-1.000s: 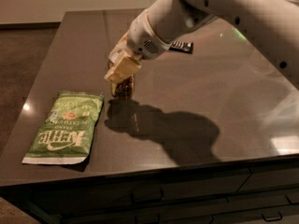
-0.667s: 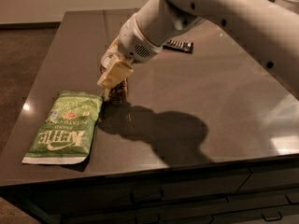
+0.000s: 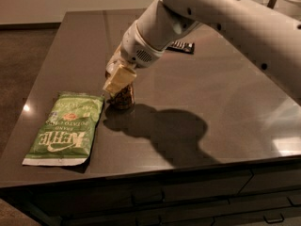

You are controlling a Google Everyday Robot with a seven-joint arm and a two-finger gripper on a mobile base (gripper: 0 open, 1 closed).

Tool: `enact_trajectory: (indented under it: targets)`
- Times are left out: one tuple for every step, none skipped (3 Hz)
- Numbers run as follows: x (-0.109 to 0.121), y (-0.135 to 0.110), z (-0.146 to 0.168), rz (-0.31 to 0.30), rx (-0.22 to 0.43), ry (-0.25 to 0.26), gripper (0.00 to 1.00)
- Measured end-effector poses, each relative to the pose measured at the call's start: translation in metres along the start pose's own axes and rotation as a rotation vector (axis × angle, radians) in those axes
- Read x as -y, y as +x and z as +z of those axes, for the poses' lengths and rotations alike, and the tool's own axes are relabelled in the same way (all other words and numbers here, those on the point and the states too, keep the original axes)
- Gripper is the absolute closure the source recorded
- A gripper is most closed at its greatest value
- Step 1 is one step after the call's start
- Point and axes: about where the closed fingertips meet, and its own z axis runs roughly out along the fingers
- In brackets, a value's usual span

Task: Move orange can near green jalapeno chip bag

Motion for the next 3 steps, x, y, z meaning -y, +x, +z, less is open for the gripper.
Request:
enact_trajectory:
  targets:
    - [0.0003,0.0085,0.0028,0.022,0.0,-0.023,0.14]
    - [0.0006,0.0138,0.0015,0.04,0.021,-0.031,0.0]
    - [0.0006,0.0143,0.0013,0.041,0.023,-0.031,0.0]
